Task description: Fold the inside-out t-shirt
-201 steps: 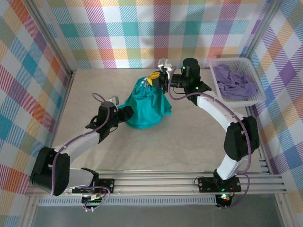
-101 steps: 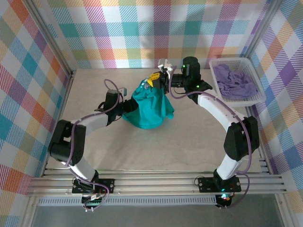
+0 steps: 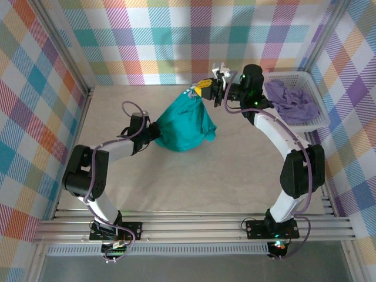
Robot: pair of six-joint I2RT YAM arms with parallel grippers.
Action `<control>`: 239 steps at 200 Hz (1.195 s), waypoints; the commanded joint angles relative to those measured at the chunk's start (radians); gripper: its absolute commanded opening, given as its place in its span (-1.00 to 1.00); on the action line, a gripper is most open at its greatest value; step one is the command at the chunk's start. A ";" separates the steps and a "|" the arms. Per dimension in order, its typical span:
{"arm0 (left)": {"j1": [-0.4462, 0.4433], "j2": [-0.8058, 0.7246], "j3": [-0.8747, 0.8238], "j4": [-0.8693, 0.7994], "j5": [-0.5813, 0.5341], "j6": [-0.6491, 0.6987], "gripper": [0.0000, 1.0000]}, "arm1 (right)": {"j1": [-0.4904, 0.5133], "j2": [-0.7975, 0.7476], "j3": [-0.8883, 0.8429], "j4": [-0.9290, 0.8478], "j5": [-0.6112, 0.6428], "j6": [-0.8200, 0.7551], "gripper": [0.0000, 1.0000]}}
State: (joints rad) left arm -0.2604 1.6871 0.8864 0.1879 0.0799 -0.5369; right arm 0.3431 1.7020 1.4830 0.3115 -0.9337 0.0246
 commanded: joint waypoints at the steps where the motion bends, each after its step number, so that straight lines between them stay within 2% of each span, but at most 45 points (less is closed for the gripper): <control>1: 0.009 -0.054 -0.083 -0.081 -0.053 -0.081 -1.00 | -0.003 -0.070 0.001 0.145 -0.043 0.057 -1.00; 21: 0.007 -0.109 -0.190 -0.029 -0.038 -0.107 -1.00 | -0.004 -0.101 -0.088 0.089 -0.007 -0.020 -1.00; 48: -0.010 -0.190 -0.314 0.052 0.061 -0.102 -0.99 | 0.002 -0.153 -0.266 -0.069 0.100 -0.185 -1.00; 69: -0.043 -0.249 -0.365 0.034 0.107 -0.083 -0.51 | 0.015 -0.189 -0.424 -0.101 0.145 -0.188 -1.00; 79: -0.059 -0.288 -0.389 0.024 0.124 -0.080 -0.33 | 0.038 -0.208 -0.494 -0.128 0.174 -0.200 -1.00; 111: -0.083 -0.507 -0.446 -0.073 0.121 -0.058 -0.05 | 0.150 -0.279 -0.682 -0.217 0.289 -0.182 -1.00; 120: -0.087 -0.579 -0.451 -0.107 0.107 -0.041 0.04 | 0.178 -0.299 -0.726 -0.226 0.320 -0.150 -1.00; 131: -0.094 -0.649 -0.445 -0.130 0.094 -0.014 0.26 | 0.198 -0.319 -0.764 -0.246 0.341 -0.090 -1.00; 143: -0.103 -0.676 -0.419 -0.140 0.105 0.032 0.37 | 0.207 -0.340 -0.797 -0.261 0.355 -0.035 -1.00; 159: -0.116 -0.622 -0.342 -0.177 0.126 0.103 0.42 | 0.208 -0.364 -0.819 -0.290 0.377 0.012 -1.00; 181: -0.155 -0.472 -0.201 -0.220 0.155 0.187 0.48 | 0.208 -0.380 -0.823 -0.341 0.411 0.060 -1.00; 213: -0.266 -0.257 -0.003 -0.264 0.136 0.345 0.59 | 0.208 -0.382 -0.816 -0.362 0.431 0.046 -1.00; 239: -0.296 -0.087 0.149 -0.392 0.135 0.450 0.74 | 0.207 -0.394 -0.812 -0.364 0.445 0.035 -1.00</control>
State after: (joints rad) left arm -0.5293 1.4849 0.9207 -0.0666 0.2012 -0.2420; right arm 0.5560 1.3350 0.6674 -0.0242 -0.5110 0.0525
